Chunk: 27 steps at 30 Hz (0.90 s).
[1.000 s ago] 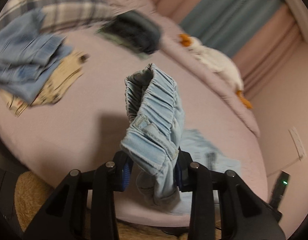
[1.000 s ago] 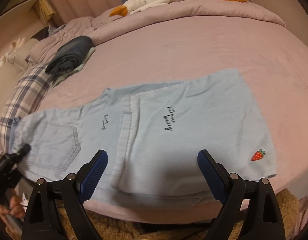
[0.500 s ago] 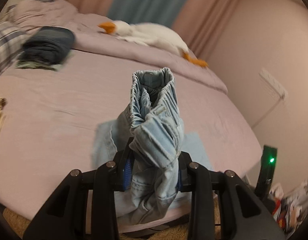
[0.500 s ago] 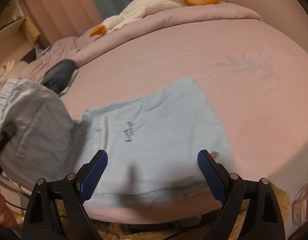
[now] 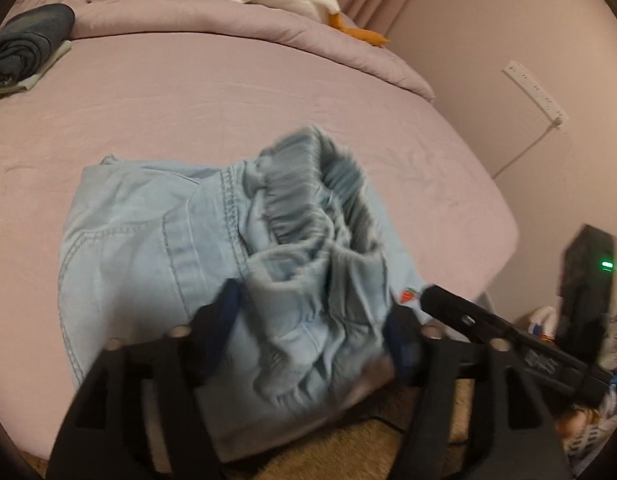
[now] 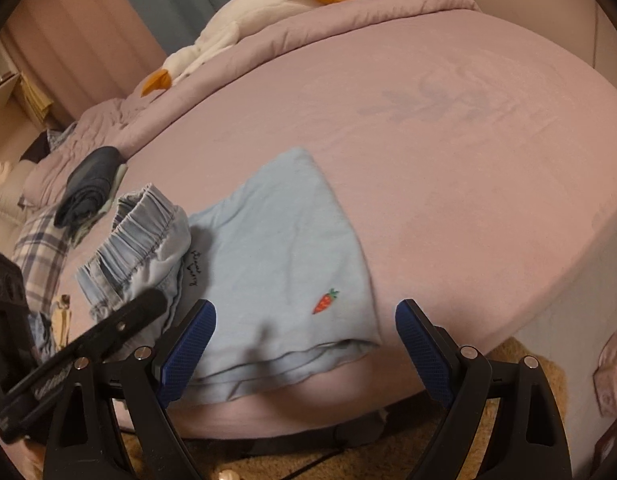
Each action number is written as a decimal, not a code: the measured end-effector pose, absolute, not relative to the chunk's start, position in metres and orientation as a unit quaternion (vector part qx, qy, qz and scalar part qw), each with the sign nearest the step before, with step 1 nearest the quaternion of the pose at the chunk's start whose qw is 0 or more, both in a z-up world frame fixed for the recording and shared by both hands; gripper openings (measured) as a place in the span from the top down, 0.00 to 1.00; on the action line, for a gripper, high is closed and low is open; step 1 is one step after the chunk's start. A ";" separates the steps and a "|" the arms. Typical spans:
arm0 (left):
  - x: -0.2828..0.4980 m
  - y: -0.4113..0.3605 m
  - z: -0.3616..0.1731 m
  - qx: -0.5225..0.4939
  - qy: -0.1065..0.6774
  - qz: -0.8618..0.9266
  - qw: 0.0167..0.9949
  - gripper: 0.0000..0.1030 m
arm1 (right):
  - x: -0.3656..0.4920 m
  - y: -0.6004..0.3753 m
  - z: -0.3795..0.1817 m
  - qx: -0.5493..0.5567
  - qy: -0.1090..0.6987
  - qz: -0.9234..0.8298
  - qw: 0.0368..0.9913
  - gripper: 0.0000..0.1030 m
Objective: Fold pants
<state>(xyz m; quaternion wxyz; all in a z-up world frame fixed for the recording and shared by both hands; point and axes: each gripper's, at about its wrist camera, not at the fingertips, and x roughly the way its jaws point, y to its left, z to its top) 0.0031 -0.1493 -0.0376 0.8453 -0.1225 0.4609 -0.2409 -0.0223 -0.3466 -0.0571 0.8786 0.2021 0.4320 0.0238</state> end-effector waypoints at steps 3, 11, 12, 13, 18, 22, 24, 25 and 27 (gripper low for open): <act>-0.008 -0.135 -0.024 -0.143 0.436 -0.254 0.851 0.17 | -0.024 -0.350 -0.054 0.208 0.426 0.022 0.880 0.12; -0.023 -0.071 -0.030 -0.134 0.436 -0.121 0.882 0.19 | -0.031 -0.336 -0.046 0.194 0.407 0.049 0.891 0.12; -0.025 -0.063 -0.032 -0.141 0.439 -0.114 0.880 0.19 | -0.030 -0.330 -0.045 0.190 0.405 0.059 0.893 0.14; -0.026 -0.054 -0.035 -0.150 0.443 -0.105 0.878 0.19 | -0.029 -0.326 -0.044 0.186 0.403 0.066 0.894 0.22; -0.024 -0.037 -0.045 -0.152 0.452 -0.057 0.877 0.20 | -0.024 -0.295 -0.038 0.161 0.403 0.114 0.894 0.29; -0.029 -0.025 -0.052 -0.158 0.463 -0.047 0.871 0.21 | -0.013 -0.266 -0.047 0.119 0.414 0.138 0.892 0.40; -0.030 -0.023 -0.053 -0.160 0.466 -0.049 0.869 0.21 | -0.004 -0.258 -0.058 0.110 0.433 0.135 0.885 0.70; -0.030 -0.023 -0.054 -0.159 0.468 -0.051 0.868 0.21 | -0.001 -0.258 -0.063 0.103 0.438 0.115 0.885 0.72; -0.031 -0.023 -0.054 -0.157 0.467 -0.054 0.868 0.21 | -0.005 -0.265 -0.059 0.124 0.425 0.118 0.889 0.77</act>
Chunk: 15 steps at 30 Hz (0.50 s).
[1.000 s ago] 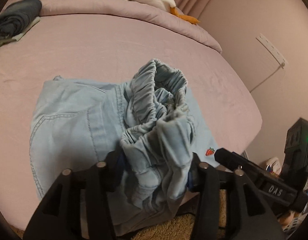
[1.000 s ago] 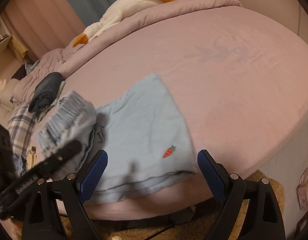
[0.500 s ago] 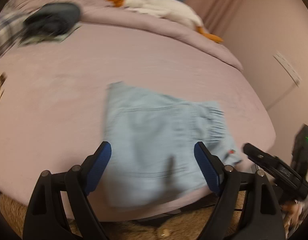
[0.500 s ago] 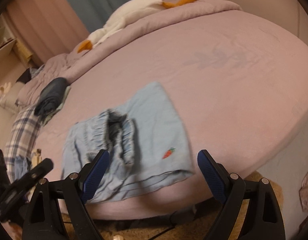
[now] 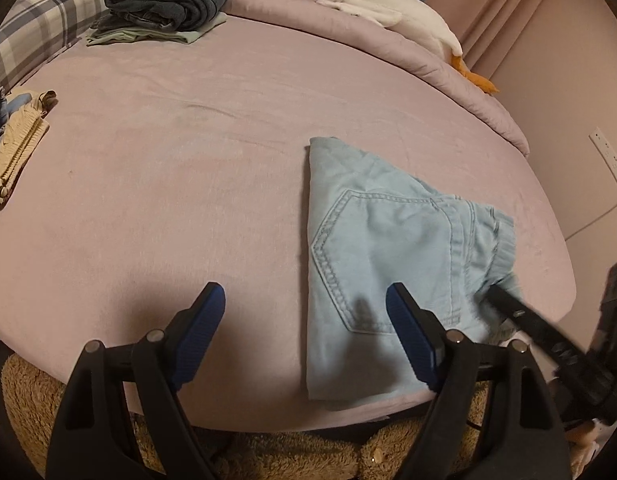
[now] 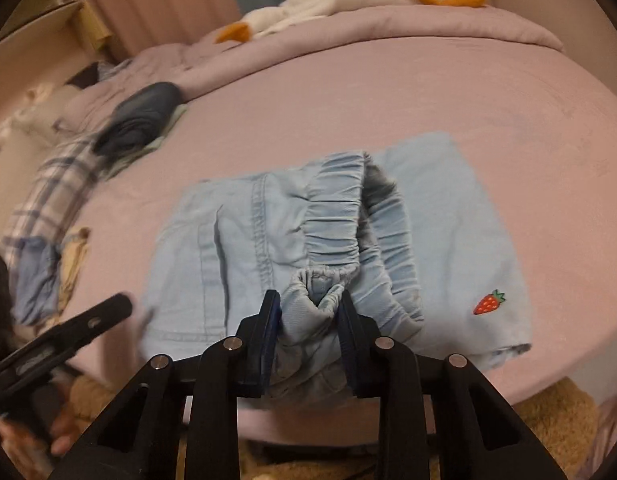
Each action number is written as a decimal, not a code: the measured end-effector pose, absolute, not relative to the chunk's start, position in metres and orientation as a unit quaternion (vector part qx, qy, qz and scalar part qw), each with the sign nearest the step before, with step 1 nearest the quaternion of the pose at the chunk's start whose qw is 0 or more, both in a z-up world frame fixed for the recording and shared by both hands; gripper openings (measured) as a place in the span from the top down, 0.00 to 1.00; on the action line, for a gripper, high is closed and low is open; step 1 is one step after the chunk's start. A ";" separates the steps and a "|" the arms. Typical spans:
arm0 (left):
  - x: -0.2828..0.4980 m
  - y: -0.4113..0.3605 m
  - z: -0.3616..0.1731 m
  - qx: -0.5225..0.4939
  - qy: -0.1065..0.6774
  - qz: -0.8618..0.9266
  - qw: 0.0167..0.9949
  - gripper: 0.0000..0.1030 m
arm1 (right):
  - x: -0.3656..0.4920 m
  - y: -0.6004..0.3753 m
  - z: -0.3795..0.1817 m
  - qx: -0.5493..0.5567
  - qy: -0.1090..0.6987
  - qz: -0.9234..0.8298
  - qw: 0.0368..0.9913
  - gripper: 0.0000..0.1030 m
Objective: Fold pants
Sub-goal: 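Grasp the elastic waistband with the right gripper and lift it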
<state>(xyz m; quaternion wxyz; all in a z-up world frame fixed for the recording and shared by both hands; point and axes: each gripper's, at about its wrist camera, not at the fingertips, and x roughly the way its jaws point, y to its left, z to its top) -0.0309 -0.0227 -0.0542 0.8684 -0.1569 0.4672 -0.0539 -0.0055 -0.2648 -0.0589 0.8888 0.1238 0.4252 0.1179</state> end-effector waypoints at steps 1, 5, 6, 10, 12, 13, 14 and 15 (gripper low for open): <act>-0.031 -0.023 -0.055 -0.157 0.467 -0.056 0.869 0.21 | -0.010 -0.270 -0.053 0.130 0.416 0.121 0.892 0.78; -0.026 -0.019 -0.060 -0.182 0.471 -0.069 0.860 0.21 | -0.021 -0.295 -0.036 0.141 0.403 0.111 0.897 0.81; -0.026 -0.019 -0.061 -0.184 0.472 -0.073 0.859 0.21 | -0.020 -0.299 -0.038 0.139 0.404 0.100 0.898 0.81; -0.022 -0.026 -0.070 -0.169 0.489 -0.074 0.853 0.21 | -0.009 -0.298 -0.069 0.121 0.452 0.080 0.880 0.81; -0.022 -0.027 -0.076 -0.168 0.497 -0.078 0.848 0.21 | -0.011 -0.299 -0.068 0.119 0.450 0.078 0.882 0.81; -0.022 -0.027 -0.077 -0.168 0.499 -0.078 0.847 0.21 | -0.011 -0.301 -0.066 0.124 0.453 0.080 0.879 0.77; -0.023 -0.027 -0.078 -0.167 0.499 -0.077 0.847 0.21 | -0.011 -0.302 -0.063 0.128 0.455 0.081 0.878 0.73; -0.023 -0.027 -0.077 -0.167 0.498 -0.077 0.847 0.21 | -0.011 -0.305 -0.061 0.130 0.454 0.075 0.878 0.58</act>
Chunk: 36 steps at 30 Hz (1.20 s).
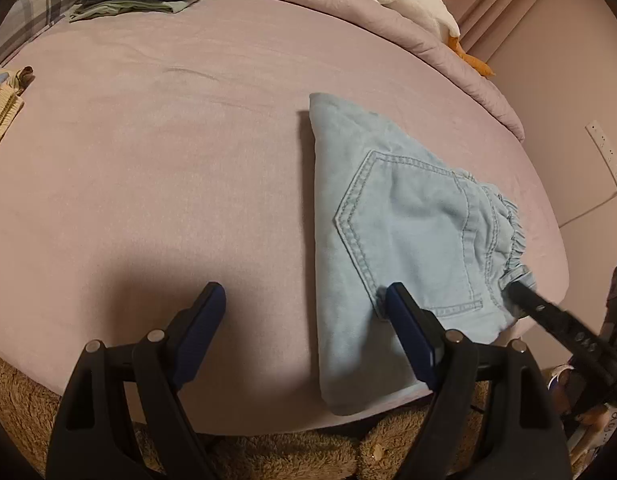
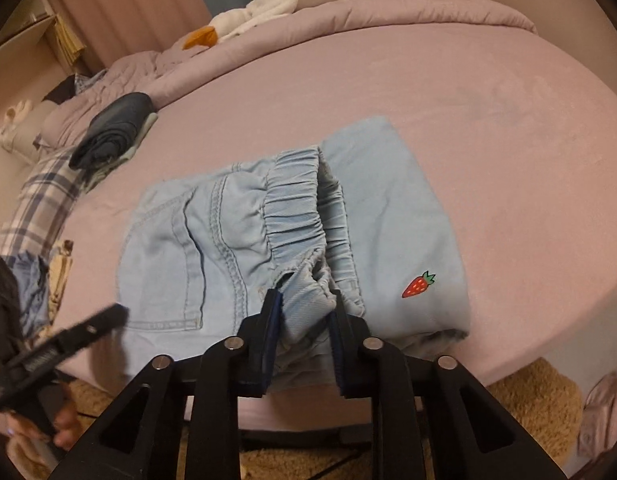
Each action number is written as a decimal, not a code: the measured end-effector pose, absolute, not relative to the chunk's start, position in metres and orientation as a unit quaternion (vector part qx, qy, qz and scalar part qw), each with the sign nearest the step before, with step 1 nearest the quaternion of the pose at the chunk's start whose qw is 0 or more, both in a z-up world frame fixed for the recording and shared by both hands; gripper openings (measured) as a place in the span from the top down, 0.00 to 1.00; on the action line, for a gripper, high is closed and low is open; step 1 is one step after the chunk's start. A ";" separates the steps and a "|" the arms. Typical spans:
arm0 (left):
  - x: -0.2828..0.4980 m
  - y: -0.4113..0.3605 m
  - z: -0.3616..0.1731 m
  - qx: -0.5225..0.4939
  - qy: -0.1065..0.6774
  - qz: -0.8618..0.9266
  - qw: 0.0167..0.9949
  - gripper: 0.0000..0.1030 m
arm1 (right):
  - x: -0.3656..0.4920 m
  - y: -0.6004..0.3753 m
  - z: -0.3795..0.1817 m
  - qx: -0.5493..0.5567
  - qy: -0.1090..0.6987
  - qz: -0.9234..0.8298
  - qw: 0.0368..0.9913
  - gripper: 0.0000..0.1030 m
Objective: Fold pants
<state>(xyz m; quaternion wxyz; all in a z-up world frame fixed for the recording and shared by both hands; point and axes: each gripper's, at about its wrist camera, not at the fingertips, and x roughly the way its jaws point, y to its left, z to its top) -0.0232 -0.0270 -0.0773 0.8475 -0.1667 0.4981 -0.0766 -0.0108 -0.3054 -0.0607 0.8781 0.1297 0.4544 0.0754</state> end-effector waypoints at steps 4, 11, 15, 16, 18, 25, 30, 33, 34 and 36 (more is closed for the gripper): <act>-0.025 -0.026 -0.076 -0.166 0.498 -0.075 0.848 0.21 | -0.009 -0.314 -0.061 0.151 0.448 0.074 0.878 0.31; -0.026 -0.030 -0.073 -0.156 0.495 -0.068 0.852 0.21 | 0.019 -0.292 -0.090 0.177 0.465 0.135 0.857 0.31; -0.024 -0.027 -0.072 -0.162 0.491 -0.066 0.853 0.21 | 0.017 -0.297 -0.084 0.212 0.438 0.158 0.859 0.71; -0.023 -0.028 -0.071 -0.163 0.489 -0.065 0.854 0.21 | 0.016 -0.302 -0.080 0.227 0.435 0.161 0.856 0.73; -0.023 -0.030 -0.065 -0.160 0.482 -0.073 0.858 0.21 | 0.010 -0.303 -0.066 0.234 0.408 0.167 0.867 0.75; -0.010 -0.037 -0.053 -0.147 0.469 -0.067 0.869 0.21 | -0.006 -0.308 -0.023 0.168 0.340 0.095 0.920 0.75; 0.012 -0.047 -0.043 -0.144 0.449 -0.095 0.877 0.32 | 0.011 -0.314 -0.071 0.127 0.413 0.027 0.902 0.75; 0.032 -0.051 -0.042 -0.139 0.450 -0.091 0.878 0.42 | 0.009 -0.317 -0.080 0.136 0.405 0.032 0.904 0.73; 0.042 -0.052 -0.044 -0.145 0.454 -0.092 0.875 0.45 | 0.010 -0.317 -0.079 0.141 0.408 0.035 0.902 0.73; 0.053 -0.054 -0.047 -0.154 0.459 -0.099 0.869 0.56 | 0.011 -0.321 -0.081 0.153 0.413 0.038 0.897 0.73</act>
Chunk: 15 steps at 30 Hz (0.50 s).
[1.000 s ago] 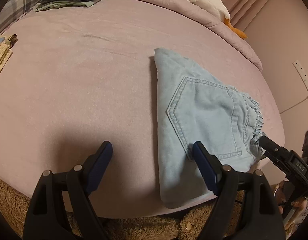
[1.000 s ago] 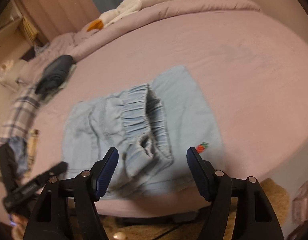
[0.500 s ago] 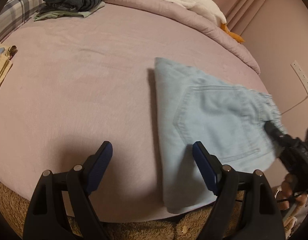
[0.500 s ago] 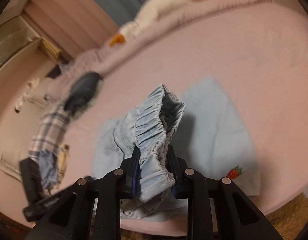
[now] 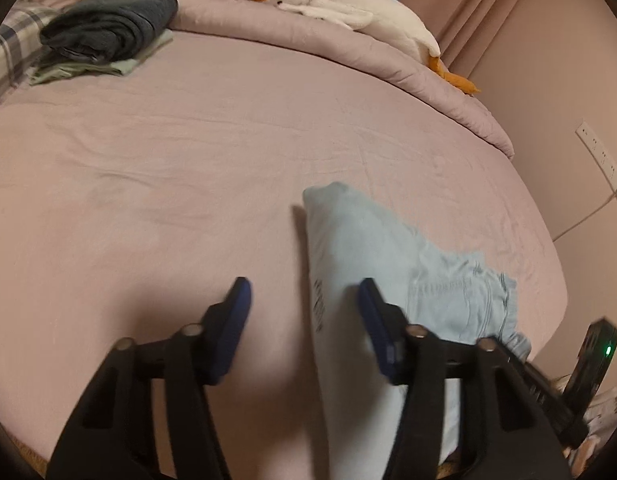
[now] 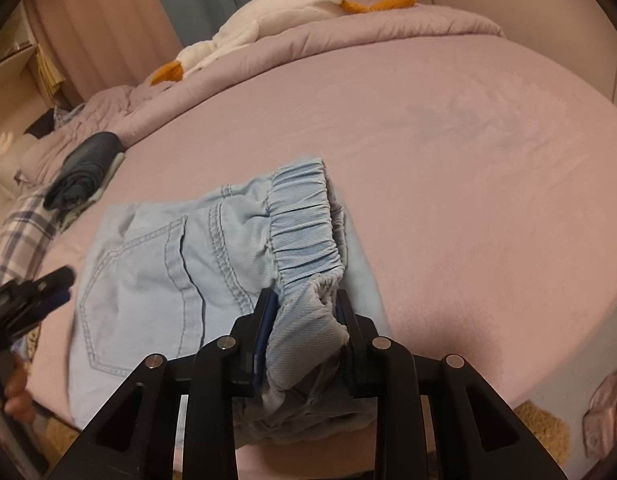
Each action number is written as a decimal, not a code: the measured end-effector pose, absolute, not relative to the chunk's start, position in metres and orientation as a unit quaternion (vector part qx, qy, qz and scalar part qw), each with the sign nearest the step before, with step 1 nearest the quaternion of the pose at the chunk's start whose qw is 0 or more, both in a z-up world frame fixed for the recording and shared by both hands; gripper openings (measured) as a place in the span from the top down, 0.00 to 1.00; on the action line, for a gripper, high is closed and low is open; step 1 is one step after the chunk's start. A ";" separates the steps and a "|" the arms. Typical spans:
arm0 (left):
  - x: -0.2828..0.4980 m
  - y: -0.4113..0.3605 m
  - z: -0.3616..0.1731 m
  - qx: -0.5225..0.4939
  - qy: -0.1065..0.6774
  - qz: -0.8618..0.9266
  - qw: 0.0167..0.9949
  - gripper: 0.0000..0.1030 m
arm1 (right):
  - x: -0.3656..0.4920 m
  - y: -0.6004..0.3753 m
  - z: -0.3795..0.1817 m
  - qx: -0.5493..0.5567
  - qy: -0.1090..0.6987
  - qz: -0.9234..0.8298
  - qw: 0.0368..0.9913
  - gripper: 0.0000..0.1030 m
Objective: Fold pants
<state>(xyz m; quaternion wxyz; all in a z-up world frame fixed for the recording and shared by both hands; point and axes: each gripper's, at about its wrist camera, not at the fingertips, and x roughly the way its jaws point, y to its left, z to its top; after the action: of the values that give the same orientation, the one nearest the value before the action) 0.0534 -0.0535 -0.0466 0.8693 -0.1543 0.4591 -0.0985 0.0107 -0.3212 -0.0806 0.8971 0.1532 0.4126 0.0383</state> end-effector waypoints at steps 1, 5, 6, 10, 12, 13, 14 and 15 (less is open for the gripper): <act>0.060 -0.053 -0.049 -0.162 0.460 -0.102 0.867 0.58 | 0.010 -0.325 -0.081 0.155 0.414 0.038 0.896 0.73; 0.069 -0.055 -0.059 -0.162 0.475 -0.098 0.860 0.59 | 0.007 -0.336 -0.084 0.159 0.413 0.041 0.896 0.73; 0.069 -0.056 -0.061 -0.161 0.477 -0.097 0.859 0.59 | 0.007 -0.336 -0.083 0.160 0.413 0.041 0.896 0.73; 0.062 -0.058 -0.074 -0.159 0.495 -0.100 0.849 0.59 | 0.003 -0.339 -0.084 0.162 0.411 0.042 0.896 0.73; 0.051 -0.058 -0.078 -0.158 0.492 -0.106 0.849 0.59 | 0.003 -0.339 -0.085 0.163 0.411 0.043 0.896 0.73; 0.045 -0.057 -0.079 -0.158 0.488 -0.109 0.851 0.59 | 0.004 -0.338 -0.085 0.163 0.412 0.043 0.896 0.73; 0.041 -0.056 -0.079 -0.161 0.487 -0.113 0.851 0.59 | 0.004 -0.338 -0.085 0.163 0.412 0.043 0.896 0.73; 0.034 -0.055 -0.080 -0.167 0.489 -0.118 0.848 0.59 | 0.004 -0.338 -0.085 0.164 0.411 0.043 0.896 0.73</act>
<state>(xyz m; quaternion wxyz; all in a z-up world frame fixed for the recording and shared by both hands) 0.0342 -0.0555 -0.0803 0.8479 -0.1673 0.4890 -0.1178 0.0038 -0.3380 -0.0850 0.8956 0.1635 0.4115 0.0430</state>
